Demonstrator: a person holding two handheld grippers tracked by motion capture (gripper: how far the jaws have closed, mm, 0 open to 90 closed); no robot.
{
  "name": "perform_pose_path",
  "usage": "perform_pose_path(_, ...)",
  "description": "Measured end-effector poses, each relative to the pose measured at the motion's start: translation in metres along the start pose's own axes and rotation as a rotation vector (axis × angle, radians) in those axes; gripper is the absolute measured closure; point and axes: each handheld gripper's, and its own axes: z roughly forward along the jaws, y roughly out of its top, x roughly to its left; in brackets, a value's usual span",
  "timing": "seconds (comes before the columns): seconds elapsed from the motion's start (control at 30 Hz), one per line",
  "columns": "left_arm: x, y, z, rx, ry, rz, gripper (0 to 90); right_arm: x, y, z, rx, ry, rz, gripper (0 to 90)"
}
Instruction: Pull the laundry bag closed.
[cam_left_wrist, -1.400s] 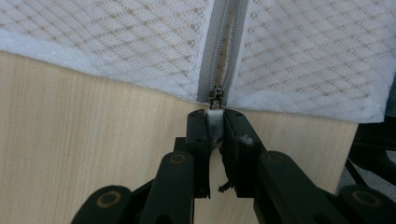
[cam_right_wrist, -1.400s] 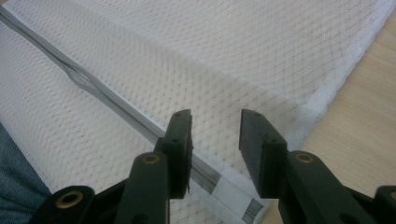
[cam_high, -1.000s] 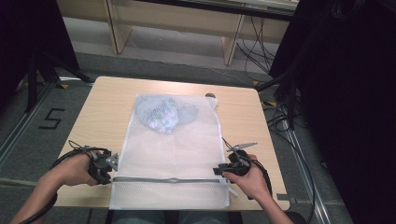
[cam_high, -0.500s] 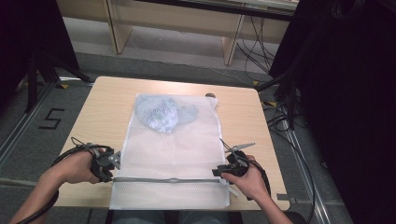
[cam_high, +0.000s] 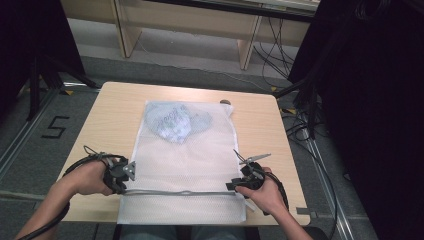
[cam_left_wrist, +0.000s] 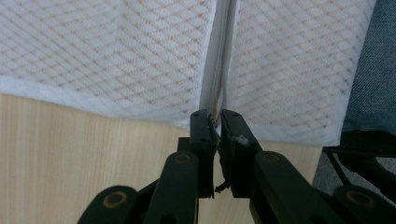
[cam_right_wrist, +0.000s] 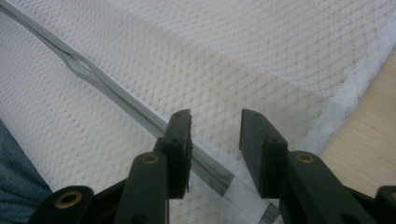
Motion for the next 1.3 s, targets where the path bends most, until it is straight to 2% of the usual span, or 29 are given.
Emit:
perform_pose_path(0.03,0.000,0.000,0.000,0.000,0.000,0.000,83.4,0.002,0.000,0.000,0.005,0.008,0.018,64.5)
perform_pose_path(0.17,0.000,0.005,0.004,-0.012,-0.002,0.007,83.6,0.003,0.000,-0.001,0.015,0.011,0.036,64.5)
perform_pose_path(0.2,0.000,0.005,0.004,-0.012,-0.002,0.007,83.6,0.003,0.000,-0.001,0.015,0.011,0.036,64.5)
perform_pose_path(0.23,0.000,0.007,0.006,-0.018,-0.003,0.004,83.6,0.001,0.000,-0.001,0.004,-0.004,0.006,64.4)
perform_pose_path(0.47,0.000,0.012,0.015,-0.027,-0.009,0.014,82.7,0.001,0.000,0.000,0.008,-0.003,0.005,64.4)
perform_pose_path(0.5,0.000,0.013,0.016,-0.027,-0.012,0.016,82.2,0.000,0.000,0.001,-0.007,0.007,-0.021,64.4)
perform_pose_path(0.53,0.000,0.013,0.017,-0.028,-0.017,0.015,81.6,0.001,-0.001,0.000,0.008,-0.003,0.004,64.4)
perform_pose_path(0.57,-0.001,0.012,0.017,-0.030,-0.019,0.014,80.9,0.001,-0.001,0.000,0.008,-0.003,0.004,64.3)
perform_pose_path(0.7,-0.001,0.009,0.018,-0.060,-0.020,-0.001,76.6,0.001,0.000,0.000,0.006,-0.001,0.006,64.2)
perform_pose_path(0.73,-0.001,0.007,0.017,-0.084,-0.016,-0.018,74.8,0.001,0.000,0.000,0.005,0.000,0.005,64.1)
perform_pose_path(0.8,0.000,0.006,0.015,-0.093,-0.011,-0.018,73.3,0.001,0.000,0.000,0.005,-0.001,0.005,64.1)
perform_pose_path(0.83,0.000,0.005,0.012,-0.124,-0.008,-0.041,68.8,0.002,0.000,0.000,-0.001,-0.006,0.005,64.1)
perform_pose_path(0.9,0.000,0.004,0.010,-0.142,-0.006,-0.053,66.8,0.002,0.000,0.000,0.000,-0.003,0.003,64.0)
perform_pose_path(0.93,0.001,0.003,0.007,-0.185,0.005,-0.073,61.6,0.002,0.001,0.000,-0.002,-0.001,0.004,64.0)
perform_pose_path(0.97,0.001,0.003,0.007,-0.185,0.005,-0.073,59.5,0.001,0.001,0.000,-0.014,0.013,-0.013,64.0)
perform_pose_path(1.03,0.002,0.002,0.002,-0.250,0.006,-0.123,56.8,0.001,0.001,0.000,-0.018,0.017,-0.011,64.0)
perform_pose_path(1.07,0.002,0.002,0.002,-0.250,0.006,-0.123,54.9,0.001,0.001,0.000,-0.018,0.017,-0.011,64.0)
perform_pose_path(1.1,0.004,0.001,-0.001,-0.279,0.017,-0.138,54.9,0.000,0.001,0.000,-0.012,0.006,-0.003,64.0)
perform_pose_path(1.13,0.006,0.000,-0.003,-0.299,0.026,-0.149,52.6,-0.001,0.001,0.001,-0.017,0.018,-0.011,64.0)
perform_pose_path(1.17,0.006,0.000,-0.003,-0.341,0.036,-0.200,49.5,-0.001,0.001,0.001,-0.016,0.021,-0.012,64.0)
perform_pose_path(1.2,0.007,0.000,-0.003,-0.373,0.052,-0.225,46.0,-0.001,0.001,0.001,-0.015,0.017,-0.010,64.0)
perform_pose_path(1.27,0.013,-0.004,-0.007,-0.390,0.093,-0.251,42.7,0.000,0.001,0.001,-0.033,0.008,-0.012,64.0)
perform_pose_path(1.3,0.013,-0.004,-0.007,-0.390,0.093,-0.251,42.5,0.000,0.001,0.001,-0.033,0.008,-0.012,64.0)
